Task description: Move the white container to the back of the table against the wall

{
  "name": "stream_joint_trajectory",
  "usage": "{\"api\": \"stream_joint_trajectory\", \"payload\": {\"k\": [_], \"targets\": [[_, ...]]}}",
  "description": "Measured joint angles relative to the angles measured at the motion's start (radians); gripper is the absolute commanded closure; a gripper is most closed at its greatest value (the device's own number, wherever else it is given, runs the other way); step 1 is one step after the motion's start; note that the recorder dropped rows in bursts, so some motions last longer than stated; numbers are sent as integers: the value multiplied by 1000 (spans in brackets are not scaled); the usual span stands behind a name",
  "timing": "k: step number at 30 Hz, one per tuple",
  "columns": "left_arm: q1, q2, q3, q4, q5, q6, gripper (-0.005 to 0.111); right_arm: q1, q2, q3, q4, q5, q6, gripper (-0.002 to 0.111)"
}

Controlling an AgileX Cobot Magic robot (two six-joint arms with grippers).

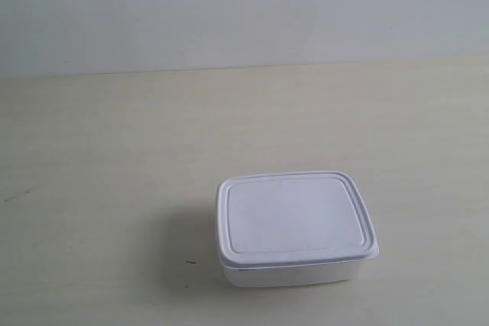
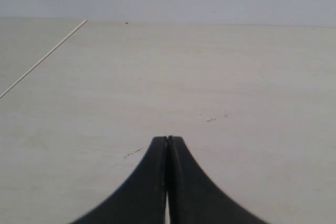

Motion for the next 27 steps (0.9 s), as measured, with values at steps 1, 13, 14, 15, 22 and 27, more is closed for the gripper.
{"api": "stream_joint_trajectory", "payload": {"k": [1, 13, 14, 15, 22, 27], "targets": [[0, 0, 0, 0, 0, 3, 107, 0, 0, 0, 0, 0, 0, 108], [0, 0, 0, 157, -308, 51, 107, 0, 0, 0, 452, -459, 8, 108], [0, 0, 0, 161, -349, 51, 107, 0, 0, 0, 479, -489, 10, 108], [0, 0, 0, 161, -396, 51, 107, 0, 0, 0, 493, -506, 10, 108], [0, 0, 0, 161, -772, -427, 107, 0, 0, 0, 511, -515, 320, 108], [0, -1, 0, 161, -904, -563, 107, 0, 0, 0, 517, -516, 519, 108]]}}
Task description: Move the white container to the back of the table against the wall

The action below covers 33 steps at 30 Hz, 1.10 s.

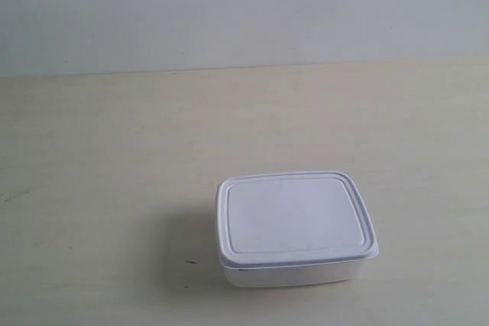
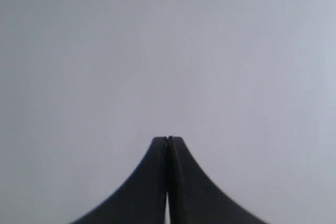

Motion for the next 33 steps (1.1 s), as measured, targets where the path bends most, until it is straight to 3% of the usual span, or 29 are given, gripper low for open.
{"api": "stream_joint_trajectory", "payload": {"k": [7, 12, 15, 28, 33], "targets": [[0, 19, 0, 0, -157, -40, 107, 0, 0, 0, 0, -9, 89, 108], [-21, 75, 0, -2, -346, -253, 107, 0, 0, 0, -40, 25, 102, 108], [-33, 105, 0, -2, -426, -293, 107, 0, 0, 0, -89, 52, 106, 108], [-98, 208, 0, 12, -483, -324, 107, 0, 0, 0, -269, 178, 108, 108], [-111, 239, 0, 107, -483, -397, 107, 0, 0, -61, -300, 293, 24, 108]]}}
